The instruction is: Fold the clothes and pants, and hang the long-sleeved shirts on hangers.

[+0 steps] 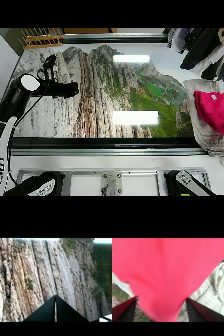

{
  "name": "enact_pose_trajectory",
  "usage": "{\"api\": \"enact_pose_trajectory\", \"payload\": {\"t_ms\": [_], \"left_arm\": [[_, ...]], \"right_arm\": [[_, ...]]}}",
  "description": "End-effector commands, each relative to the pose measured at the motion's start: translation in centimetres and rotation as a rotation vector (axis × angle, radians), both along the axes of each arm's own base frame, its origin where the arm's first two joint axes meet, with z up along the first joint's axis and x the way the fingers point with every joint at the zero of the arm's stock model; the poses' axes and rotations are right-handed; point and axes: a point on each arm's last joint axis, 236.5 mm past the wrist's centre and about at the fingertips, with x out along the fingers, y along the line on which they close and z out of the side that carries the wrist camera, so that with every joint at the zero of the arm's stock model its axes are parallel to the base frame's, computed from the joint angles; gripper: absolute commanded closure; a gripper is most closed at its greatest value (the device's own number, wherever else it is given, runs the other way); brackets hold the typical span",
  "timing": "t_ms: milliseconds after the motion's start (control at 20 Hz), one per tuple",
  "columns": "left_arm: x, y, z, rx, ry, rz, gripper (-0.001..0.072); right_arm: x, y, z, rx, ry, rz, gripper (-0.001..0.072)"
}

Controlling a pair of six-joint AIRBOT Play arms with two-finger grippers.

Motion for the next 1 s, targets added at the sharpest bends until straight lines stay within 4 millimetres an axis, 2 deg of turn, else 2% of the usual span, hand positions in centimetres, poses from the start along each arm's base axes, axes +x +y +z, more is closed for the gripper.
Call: {"api": "enact_pose_trajectory", "payload": {"t_ms": [0, 100, 150, 200, 250, 300, 350, 450, 600, 700, 750, 850, 950], "left_arm": [[-0.2, 0.0, -0.1, 0.001, 0.007, -0.004, 0.0700], [-0.2, -0.1, -0.1, 0.001, 0.009, -0.006, 0.0700], [-0.2, -0.1, -0.1, 0.001, 0.008, -0.006, 0.0699], [-0.1, -0.1, -0.1, 0.000, 0.006, -0.004, 0.0700], [-0.1, -0.1, 0.0, 0.000, 0.001, -0.003, 0.0699], [-0.1, -0.2, 0.0, 0.000, 0.002, -0.005, 0.0700], [-0.2, -0.2, -0.1, 0.000, 0.005, -0.007, 0.0700], [-0.4, -0.8, -0.1, 0.001, 0.005, -0.022, 0.0700], [-0.6, -1.6, 0.0, 0.001, 0.001, -0.041, 0.0699], [-0.5, -1.6, 0.0, 0.001, -0.004, -0.040, 0.0700], [-0.5, -1.6, 0.0, 0.001, -0.004, -0.039, 0.0699], [-0.5, -1.6, 0.0, 0.002, -0.004, -0.038, 0.0699], [-0.5, -1.6, 0.0, 0.000, -0.004, -0.038, 0.0699]], "right_arm": [[-1.1, -0.5, 0.3, -0.051, 0.061, 0.049, 0.0044], [-0.3, -0.5, 2.2, -0.116, 0.034, 0.131, 0.0045], [0.9, 0.3, 3.5, -0.153, 0.000, 0.207, 0.0050], [2.5, 1.7, 4.9, -0.178, -0.062, 0.271, 0.0062], [4.6, 4.0, 6.6, -0.175, -0.153, 0.327, 0.0061], [6.7, 6.9, 8.0, -0.158, -0.236, 0.407, 0.0061], [8.8, 10.8, 9.3, -0.128, -0.313, 0.514, 0.0061], [11.5, 18.8, 10.5, -0.041, -0.400, 0.703, 0.0061], [12.7, 29.0, 10.1, 0.031, -0.407, 0.961, 0.0061], [12.5, 33.9, 9.6, 0.066, -0.395, 1.085, 0.0070], [12.3, 35.8, 9.2, 0.082, -0.387, 1.135, 0.0232], [11.9, 38.3, 8.8, 0.100, -0.376, 1.200, 0.0684], [11.4, 39.3, 8.4, 0.120, -0.359, 1.229, 0.0698]]}}
